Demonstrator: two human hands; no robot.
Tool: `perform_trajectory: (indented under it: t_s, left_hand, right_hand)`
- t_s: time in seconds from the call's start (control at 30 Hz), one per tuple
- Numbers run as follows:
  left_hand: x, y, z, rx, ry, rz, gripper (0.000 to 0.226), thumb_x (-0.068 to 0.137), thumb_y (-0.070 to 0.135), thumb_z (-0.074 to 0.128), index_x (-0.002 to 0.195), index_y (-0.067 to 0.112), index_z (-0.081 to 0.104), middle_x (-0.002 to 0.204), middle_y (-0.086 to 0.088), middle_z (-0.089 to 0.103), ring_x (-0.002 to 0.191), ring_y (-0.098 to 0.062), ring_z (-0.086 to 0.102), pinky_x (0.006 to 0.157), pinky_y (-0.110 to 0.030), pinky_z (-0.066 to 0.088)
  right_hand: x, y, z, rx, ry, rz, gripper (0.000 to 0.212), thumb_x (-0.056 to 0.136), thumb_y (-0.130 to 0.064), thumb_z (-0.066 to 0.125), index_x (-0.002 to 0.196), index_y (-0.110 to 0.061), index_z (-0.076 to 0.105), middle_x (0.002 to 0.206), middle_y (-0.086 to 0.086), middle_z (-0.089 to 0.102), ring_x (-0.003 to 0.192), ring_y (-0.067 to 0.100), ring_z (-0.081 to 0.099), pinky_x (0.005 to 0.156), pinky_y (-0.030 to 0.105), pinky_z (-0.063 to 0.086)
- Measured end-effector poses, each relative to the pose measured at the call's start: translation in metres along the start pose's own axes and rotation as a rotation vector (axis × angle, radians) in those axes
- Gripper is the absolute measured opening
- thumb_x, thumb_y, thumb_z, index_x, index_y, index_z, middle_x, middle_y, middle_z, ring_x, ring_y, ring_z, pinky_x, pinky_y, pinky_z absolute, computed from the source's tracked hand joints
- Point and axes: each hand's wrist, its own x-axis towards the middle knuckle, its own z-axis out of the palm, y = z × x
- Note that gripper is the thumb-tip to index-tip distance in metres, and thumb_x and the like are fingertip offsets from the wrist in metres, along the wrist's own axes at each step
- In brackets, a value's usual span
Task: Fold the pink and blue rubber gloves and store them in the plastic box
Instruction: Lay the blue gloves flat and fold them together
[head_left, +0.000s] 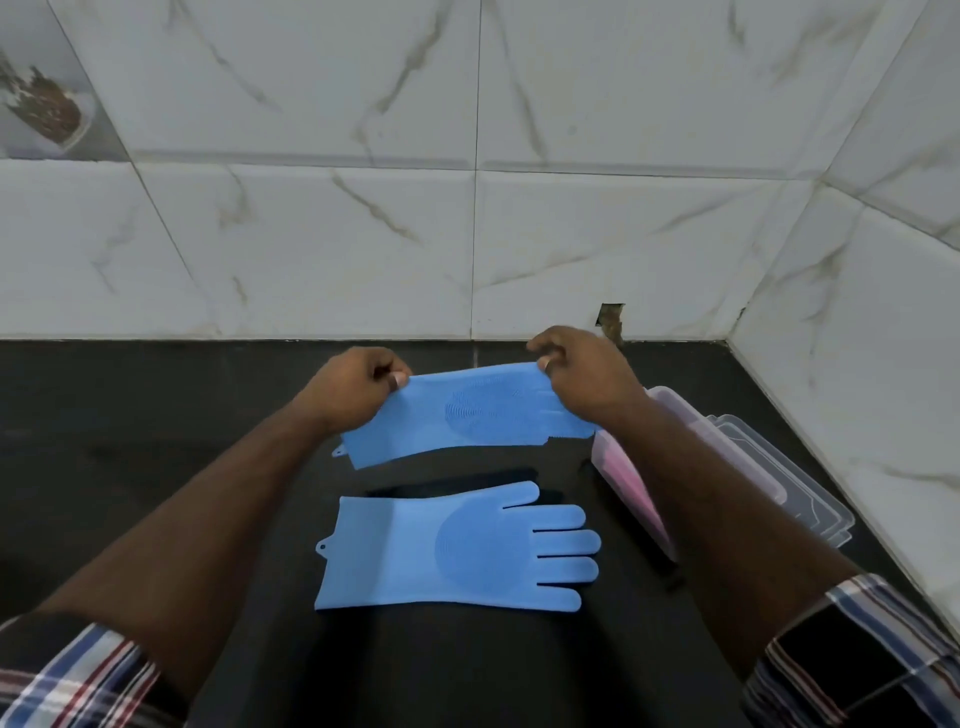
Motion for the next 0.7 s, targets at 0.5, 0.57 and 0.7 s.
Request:
perform_trajectory:
  t_s: [0.5,0.57,0.7]
  left_hand:
    - [-0.016,0.007,-0.022,-0.092,-0.134,0.019,0.022,0.092,0.009,0.063,0.082,0.023,0.076,0.087,0.013,0.076,0.081,-0.002,0.065,0.076,-0.020,0.047]
    - [-0.026,0.006,-0.020,-0.073,-0.137,0.013,0.021,0.091,0.010,0.064,0.081,0.024,0.075,0.091,0.012,0.076,0.087,-0.005,0.066,0.081,-0.023,0.048]
    - [-0.062,-0.012,-0.005,-0.024,-0.378,-0.027,0.011,0.090,0.018,0.071,0.089,0.026,0.078,0.091,0.018,0.076,0.091,0.000,0.069,0.086,-0.019,0.050]
  right_hand:
    - [-0.025,0.001,-0.028,0.202,-0.119,-0.022,0.019,0.091,-0.020,0.065,0.110,-0.021,0.070,0.083,-0.015,0.065,0.080,0.001,0.060,0.072,0.019,0.041]
    - [-0.040,0.002,-0.026,0.169,-0.105,-0.047,0.018,0.089,-0.022,0.068,0.107,-0.024,0.070,0.086,-0.015,0.067,0.083,0.002,0.063,0.074,0.019,0.044]
    - [-0.088,0.012,-0.006,0.204,-0.369,0.017,0.017,0.085,-0.018,0.074,0.101,-0.021,0.073,0.085,-0.006,0.074,0.081,0.009,0.069,0.073,0.018,0.053]
